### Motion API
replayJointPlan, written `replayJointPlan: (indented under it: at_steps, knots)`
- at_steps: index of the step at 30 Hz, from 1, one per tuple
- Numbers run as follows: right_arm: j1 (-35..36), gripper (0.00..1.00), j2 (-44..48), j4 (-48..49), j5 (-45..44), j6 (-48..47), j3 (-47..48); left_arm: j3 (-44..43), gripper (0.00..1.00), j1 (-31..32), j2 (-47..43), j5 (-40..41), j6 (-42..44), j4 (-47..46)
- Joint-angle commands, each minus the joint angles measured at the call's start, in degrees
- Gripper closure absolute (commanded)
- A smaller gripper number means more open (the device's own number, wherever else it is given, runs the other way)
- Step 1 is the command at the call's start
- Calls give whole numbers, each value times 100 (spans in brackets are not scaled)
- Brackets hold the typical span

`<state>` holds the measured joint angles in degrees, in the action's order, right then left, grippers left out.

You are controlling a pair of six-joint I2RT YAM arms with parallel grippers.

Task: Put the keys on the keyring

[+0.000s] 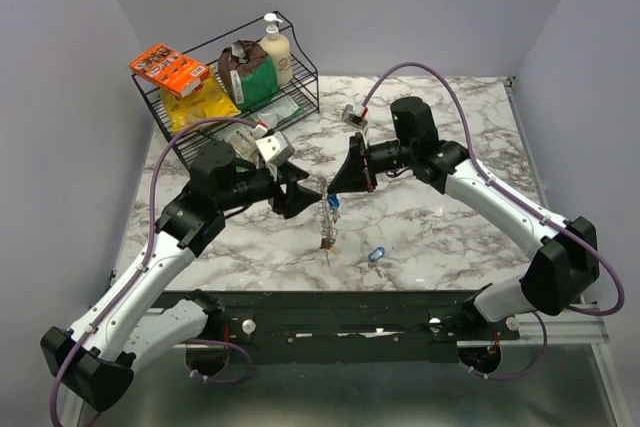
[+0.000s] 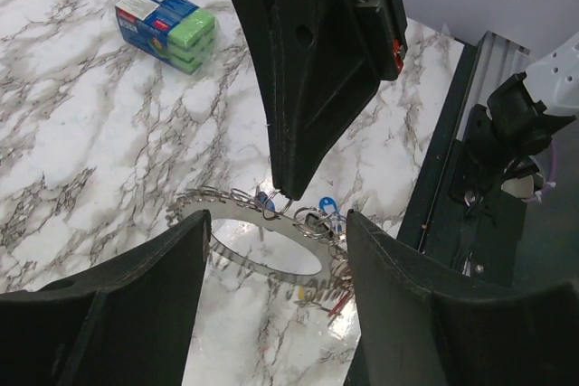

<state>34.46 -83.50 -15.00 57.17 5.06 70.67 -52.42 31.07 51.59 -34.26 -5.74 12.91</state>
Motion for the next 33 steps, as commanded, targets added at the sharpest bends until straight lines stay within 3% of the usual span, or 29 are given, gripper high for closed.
replayJointPlan:
  at_steps: [1,8,15,20,24,28,33]
  knots:
    - [35,99,80,-73,479,-75,166,-101,36,-31,70,-590,55,-86]
    - [43,99,212,-73,681,-93,87,-23,43,-48,228,-1038,3,-376]
    - [44,99,282,-82,787,-110,25,-49,58,-101,413,-1144,-41,-473]
    - [44,99,300,-82,822,-110,8,30,54,-382,352,-1477,-243,-788]
    - [44,99,317,-82,857,-128,-10,154,46,-821,228,-2380,-560,-1203]
    - [44,99,361,-82,928,-137,-1,57,45,-1050,351,-3277,-630,-1247]
    - [44,99,274,-108,586,-181,-62,-171,45,-1156,571,-3316,-350,-685]
